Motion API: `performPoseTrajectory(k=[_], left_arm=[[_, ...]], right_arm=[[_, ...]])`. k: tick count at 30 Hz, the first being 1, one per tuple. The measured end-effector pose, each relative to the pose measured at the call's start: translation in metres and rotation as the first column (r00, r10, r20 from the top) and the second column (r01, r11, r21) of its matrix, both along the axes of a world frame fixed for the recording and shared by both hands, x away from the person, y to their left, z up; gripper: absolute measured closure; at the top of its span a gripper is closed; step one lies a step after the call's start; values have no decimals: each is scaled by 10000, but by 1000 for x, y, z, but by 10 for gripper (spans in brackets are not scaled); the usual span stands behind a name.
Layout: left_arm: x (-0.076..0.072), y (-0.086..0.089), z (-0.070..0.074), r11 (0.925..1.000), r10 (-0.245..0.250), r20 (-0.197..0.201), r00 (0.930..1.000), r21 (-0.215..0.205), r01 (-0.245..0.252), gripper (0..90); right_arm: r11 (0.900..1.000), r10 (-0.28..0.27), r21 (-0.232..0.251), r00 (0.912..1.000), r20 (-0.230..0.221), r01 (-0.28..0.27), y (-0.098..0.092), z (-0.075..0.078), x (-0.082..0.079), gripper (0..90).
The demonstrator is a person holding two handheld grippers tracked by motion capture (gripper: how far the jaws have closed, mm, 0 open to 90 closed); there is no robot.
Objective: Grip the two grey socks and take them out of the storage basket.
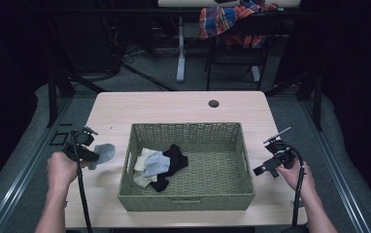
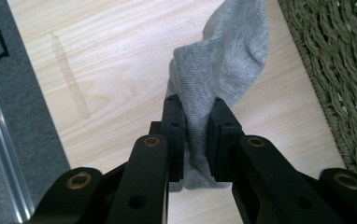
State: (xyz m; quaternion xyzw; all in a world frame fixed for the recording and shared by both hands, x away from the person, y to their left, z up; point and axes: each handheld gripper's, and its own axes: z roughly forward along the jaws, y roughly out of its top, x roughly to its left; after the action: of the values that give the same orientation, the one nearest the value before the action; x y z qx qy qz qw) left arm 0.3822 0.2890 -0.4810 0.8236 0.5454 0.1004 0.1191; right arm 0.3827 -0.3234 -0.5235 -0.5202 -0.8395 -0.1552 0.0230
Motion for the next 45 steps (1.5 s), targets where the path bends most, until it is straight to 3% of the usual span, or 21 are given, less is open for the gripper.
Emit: performPoseTrajectory(k=[3,5,7,9,11,13,15,16,20,24,29,31,33,35,38,43,45], left_arm=[[1,0,-7,10000,76,-1,10000,26,-76,799],[3,1,-8,9999,104,-90,9999,-22,-104,798],[3,2,-12,9998,193,71,9998,-10,-193,797],[4,3,-16,9998,200,-57,9998,-57,-200,797],[5,4,-20,9997,149,-85,9999,195,-148,797],[5,6,-22,9999,106,-87,9999,79,-105,797],[5,6,-24,9999,115,-95,9999,87,-114,798],[6,6,-27,9999,123,-132,9998,93,-122,797],[8,9,-35,9998,169,-364,9992,-39,-171,797],[11,9,-40,9996,264,-561,9981,-64,-268,797],[12,7,-47,9995,179,-998,9948,-247,-205,774],[13,6,-47,9992,287,-1282,9913,-255,-322,682],[13,5,-45,9992,386,-1317,9905,-25,-393,518],[12,4,-40,9985,549,-1135,9920,134,-537,348],[9,5,-28,9987,511,-864,9950,39,-509,160],[3,11,-11,9984,522,-587,9969,-194,-534,68],[0,14,-4,9977,616,-421,9972,-264,-627,27]], right_arm=[[9997,-85,234,10000,22,84,1,-1,0,8],[10000,-12,12,10000,36,12,1,0,0,8],[9998,-158,111,9998,125,157,2,-1,-1,8],[9995,-296,106,9993,219,293,3,-2,-2,8],[10000,-42,0,10000,46,42,1,-1,0,8],[9993,-293,230,9995,145,290,3,-3,-2,8],[10000,-31,74,10000,-46,31,1,-2,0,8],[9994,-301,179,9995,117,298,2,-3,-1,8],[10000,-5,-86,10000,-78,4,0,-2,1,8],[9993,-350,116,9993,142,349,2,-5,-1,8],[10000,11,-31,10000,-67,-12,0,-2,0,8],[9996,-233,130,9997,79,232,1,-4,-1,8],[9996,-256,137,9996,87,254,1,-5,-1,8],[9995,-234,213,9997,57,233,1,-5,0,9],[9999,-91,146,9999,-53,91,0,-5,1,9],[9999,-42,128,10000,-76,43,0,-4,1,8],[9993,-281,258,9996,80,279,1,-6,0,8]])
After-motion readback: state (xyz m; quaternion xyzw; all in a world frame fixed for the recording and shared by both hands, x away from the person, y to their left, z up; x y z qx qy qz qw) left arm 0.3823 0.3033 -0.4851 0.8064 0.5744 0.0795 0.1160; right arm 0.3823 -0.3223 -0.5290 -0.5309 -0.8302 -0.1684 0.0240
